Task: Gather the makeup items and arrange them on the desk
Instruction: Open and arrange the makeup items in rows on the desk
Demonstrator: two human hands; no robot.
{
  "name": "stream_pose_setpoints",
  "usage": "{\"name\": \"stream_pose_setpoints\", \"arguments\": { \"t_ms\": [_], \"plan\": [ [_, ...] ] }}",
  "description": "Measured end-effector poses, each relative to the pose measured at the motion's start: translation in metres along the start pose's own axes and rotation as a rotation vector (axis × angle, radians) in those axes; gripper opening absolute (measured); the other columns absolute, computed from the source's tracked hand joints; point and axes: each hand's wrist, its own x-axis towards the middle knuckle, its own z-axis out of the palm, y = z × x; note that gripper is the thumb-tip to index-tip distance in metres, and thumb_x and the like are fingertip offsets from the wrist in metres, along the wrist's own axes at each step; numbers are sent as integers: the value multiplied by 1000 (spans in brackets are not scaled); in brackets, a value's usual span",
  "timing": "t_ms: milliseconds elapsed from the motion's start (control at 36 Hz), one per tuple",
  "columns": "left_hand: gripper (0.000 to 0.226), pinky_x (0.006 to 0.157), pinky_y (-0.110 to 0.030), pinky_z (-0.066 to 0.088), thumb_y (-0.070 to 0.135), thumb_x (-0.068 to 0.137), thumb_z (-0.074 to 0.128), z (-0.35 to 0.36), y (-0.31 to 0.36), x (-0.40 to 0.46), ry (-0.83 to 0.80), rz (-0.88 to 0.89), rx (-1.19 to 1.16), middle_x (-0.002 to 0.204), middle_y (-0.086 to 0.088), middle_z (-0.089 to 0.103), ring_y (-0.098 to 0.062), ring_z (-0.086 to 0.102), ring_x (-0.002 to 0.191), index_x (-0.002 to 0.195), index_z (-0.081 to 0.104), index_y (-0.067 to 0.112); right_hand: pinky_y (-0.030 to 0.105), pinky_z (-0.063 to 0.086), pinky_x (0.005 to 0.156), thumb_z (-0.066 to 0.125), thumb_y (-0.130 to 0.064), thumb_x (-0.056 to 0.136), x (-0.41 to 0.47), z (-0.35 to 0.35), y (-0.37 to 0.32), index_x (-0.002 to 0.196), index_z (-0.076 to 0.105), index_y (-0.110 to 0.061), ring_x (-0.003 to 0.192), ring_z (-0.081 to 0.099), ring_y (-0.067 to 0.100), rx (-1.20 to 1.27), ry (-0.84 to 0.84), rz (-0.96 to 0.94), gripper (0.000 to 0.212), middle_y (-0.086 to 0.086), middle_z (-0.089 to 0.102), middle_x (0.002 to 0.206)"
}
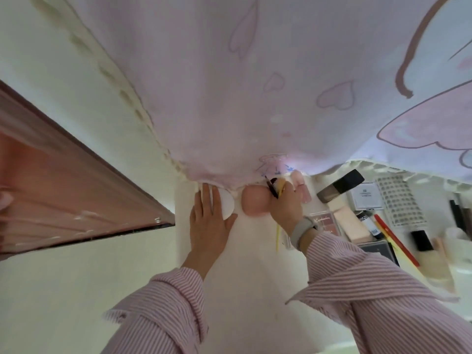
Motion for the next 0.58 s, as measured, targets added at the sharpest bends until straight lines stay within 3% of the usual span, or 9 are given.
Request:
{"name": "stream_pose_setpoints", "arguments": {
  "t_ms": [139,306,361,444,500,583],
  "plan": [
    [74,92,-56,44,53,85,31,3,-2,1,-16,1,24,141,-25,40,-46,44,124,138,32,0,44,47,82,38,6,85,-8,-5,4,138,29,-8,100,50,40,-1,45,-77,55,19,32,133],
    [73,89,-61,42,52,85,30,2,-3,2,-83,-22,19,140,-24,43,-46,46,122,137,32,2,34,41,80,41,1,90,-25,-2,13,138,28,-6,110,45,35,-46,103,-213,51,20,38,129],
    [74,92,-63,38,53,86,30,0,-2,3,-85,-28,18,142,-23,39,-46,43,125,139,32,2,37,42,88,40,1,90,-31,5,20,141,24,-4,120,40,36,-118,102,-273,54,19,33,138],
    [78,110,-57,17,56,90,26,2,-3,0,-115,-35,8,156,-16,8,-38,12,141,148,9,8,36,23,113,40,-6,90,-37,18,33,146,12,-4,140,17,28,-387,52,-342,63,13,16,153],
    [79,113,-53,3,58,90,22,2,-5,0,-133,-28,-10,156,-9,-11,-31,-6,144,148,-7,13,35,12,117,40,-15,93,-40,20,38,147,2,-5,144,4,23,-490,2,-333,67,9,4,156],
    [80,114,-50,-2,53,93,33,-4,-9,0,-190,-8,-3,155,-5,-20,-27,-13,143,147,-14,16,36,9,117,39,-19,94,-44,17,36,147,-1,-6,144,0,22,-536,-25,-310,68,8,-1,156]
  ]
}}
